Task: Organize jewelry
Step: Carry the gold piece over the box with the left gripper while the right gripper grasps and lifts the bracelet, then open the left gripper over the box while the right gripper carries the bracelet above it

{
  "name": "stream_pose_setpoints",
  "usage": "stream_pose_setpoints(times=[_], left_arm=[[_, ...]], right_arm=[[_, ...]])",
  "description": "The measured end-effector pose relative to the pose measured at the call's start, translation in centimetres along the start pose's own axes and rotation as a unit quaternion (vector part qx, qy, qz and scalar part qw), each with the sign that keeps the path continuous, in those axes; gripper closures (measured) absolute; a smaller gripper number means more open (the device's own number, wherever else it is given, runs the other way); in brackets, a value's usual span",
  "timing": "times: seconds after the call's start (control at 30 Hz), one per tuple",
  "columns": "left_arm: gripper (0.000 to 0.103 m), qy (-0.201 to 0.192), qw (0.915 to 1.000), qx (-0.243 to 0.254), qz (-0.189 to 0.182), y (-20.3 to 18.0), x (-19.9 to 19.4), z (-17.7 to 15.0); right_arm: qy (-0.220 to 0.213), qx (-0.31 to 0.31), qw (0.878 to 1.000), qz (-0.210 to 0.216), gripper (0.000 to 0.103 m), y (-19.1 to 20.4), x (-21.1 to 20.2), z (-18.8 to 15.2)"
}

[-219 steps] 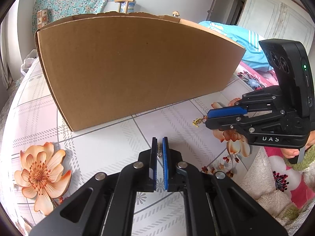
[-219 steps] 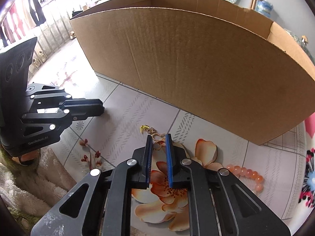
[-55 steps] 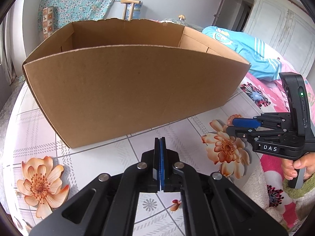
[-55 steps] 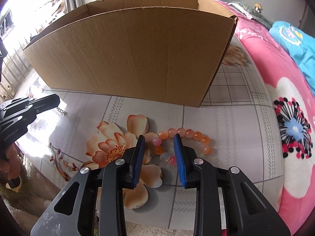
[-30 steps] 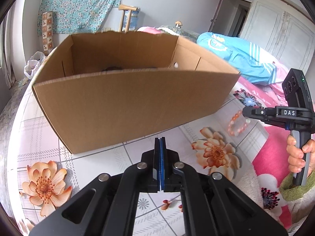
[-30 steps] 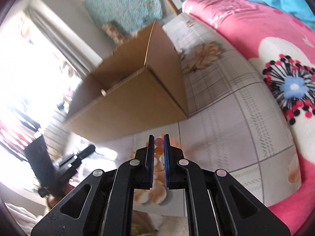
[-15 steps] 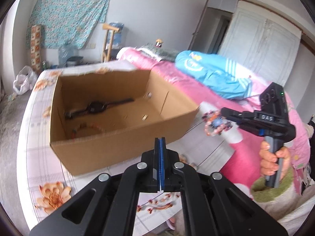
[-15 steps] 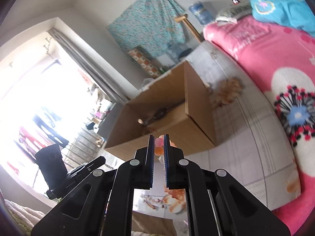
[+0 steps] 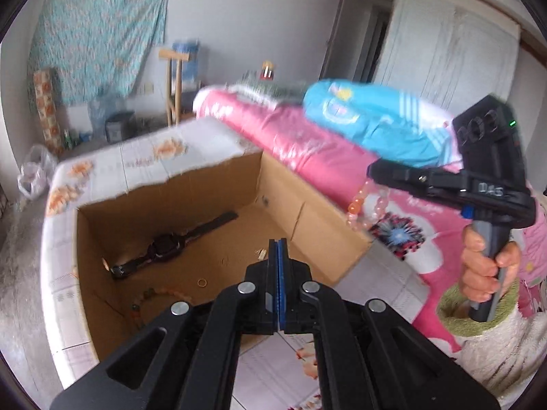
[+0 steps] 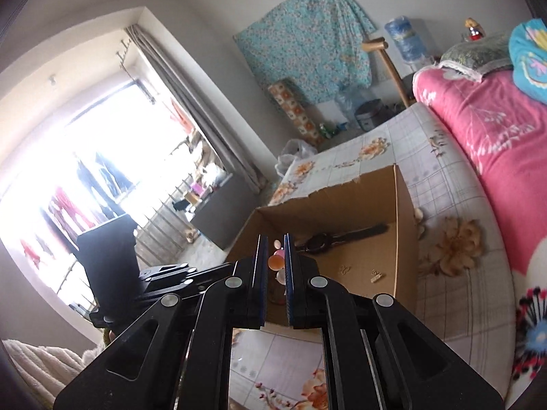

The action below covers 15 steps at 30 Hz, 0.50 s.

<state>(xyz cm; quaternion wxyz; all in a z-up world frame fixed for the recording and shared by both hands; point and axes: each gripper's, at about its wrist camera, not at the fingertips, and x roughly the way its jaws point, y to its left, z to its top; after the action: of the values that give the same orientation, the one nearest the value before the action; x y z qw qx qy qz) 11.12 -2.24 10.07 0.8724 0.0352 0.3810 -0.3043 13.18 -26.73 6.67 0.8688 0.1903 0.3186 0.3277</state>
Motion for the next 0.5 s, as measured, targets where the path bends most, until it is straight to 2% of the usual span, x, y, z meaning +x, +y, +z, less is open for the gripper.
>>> stream_pose_setpoints(times=[0.2,0.37,0.5], left_arm=[[0.103,0.093,0.9951,-0.033,0.008,2.7,6.9,0.1],[0.103,0.138,0.9888,-0.053,0.020,4.2,9.9,-0.1],[0.103,0.159,0.9844,-0.075,0.008,4.9,11.0,-0.4]], right_arm=[[0.067,0.008,0.997,-0.023,0.096,-2.3,4.3,0.7],[0.091,0.001,0.995,-0.037,0.096,-2.7,5.6,0.7],[0.098,-0.005,0.994,-0.045,0.096,-2.9,6.3,1.1]])
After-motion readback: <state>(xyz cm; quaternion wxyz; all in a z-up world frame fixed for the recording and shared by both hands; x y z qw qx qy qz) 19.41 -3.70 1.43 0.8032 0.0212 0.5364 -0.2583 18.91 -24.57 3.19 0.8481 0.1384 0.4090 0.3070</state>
